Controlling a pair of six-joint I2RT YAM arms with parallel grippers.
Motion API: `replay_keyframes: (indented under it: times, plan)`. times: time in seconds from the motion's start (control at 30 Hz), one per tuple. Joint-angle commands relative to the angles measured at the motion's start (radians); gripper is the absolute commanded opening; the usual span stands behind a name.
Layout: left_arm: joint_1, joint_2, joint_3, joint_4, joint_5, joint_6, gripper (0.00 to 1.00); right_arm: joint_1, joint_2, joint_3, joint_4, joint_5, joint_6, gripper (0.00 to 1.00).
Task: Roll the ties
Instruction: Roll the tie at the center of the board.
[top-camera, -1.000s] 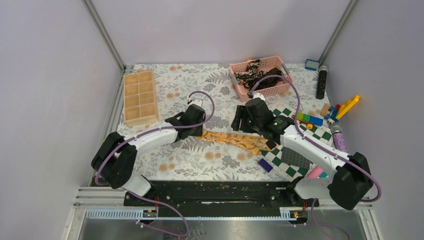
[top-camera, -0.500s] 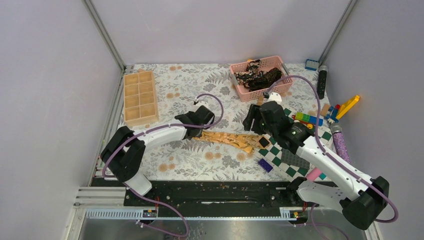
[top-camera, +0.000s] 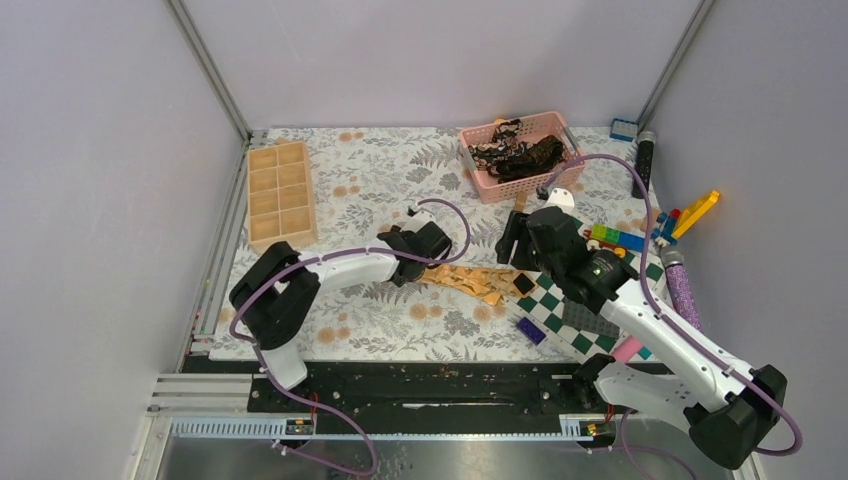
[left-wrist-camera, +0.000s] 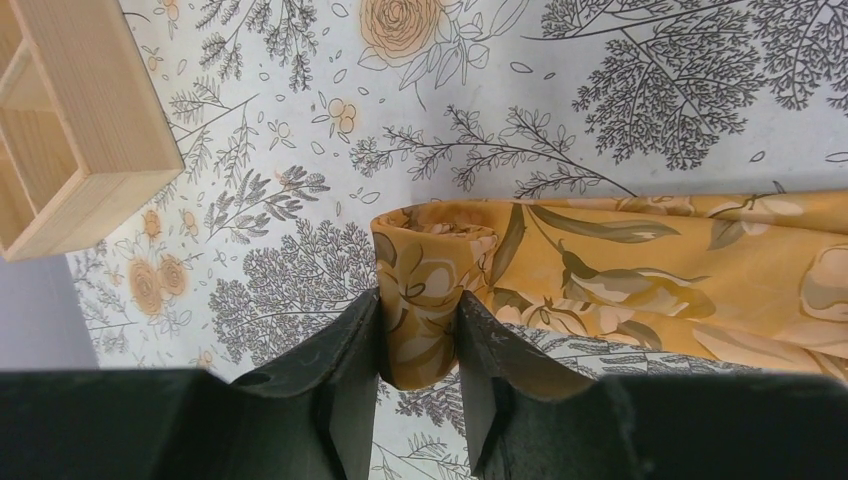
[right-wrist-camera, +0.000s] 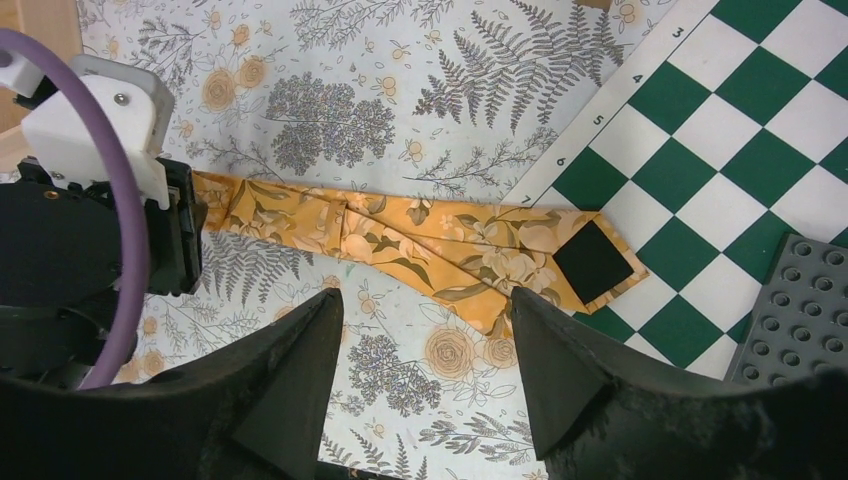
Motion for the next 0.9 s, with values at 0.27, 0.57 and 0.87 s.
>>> replay_keyframes:
  times: [0.27,0.57,0.87]
  plan:
    - [-0.053,0.077,0.079,-0.055,-0.127,0.013,0.31,-0.013,-0.031,0.012,-0.024,0.045,-0.014,0.7]
    - [-0.09,0.121,0.099,-0.073,-0.14,-0.008,0.32,-0.016,-0.035,0.017,-0.035,0.053,-0.023,0.71]
    - [-0.113,0.141,0.095,-0.076,-0.118,-0.03,0.34,-0.016,-0.034,0.007,-0.033,0.046,-0.018,0.71]
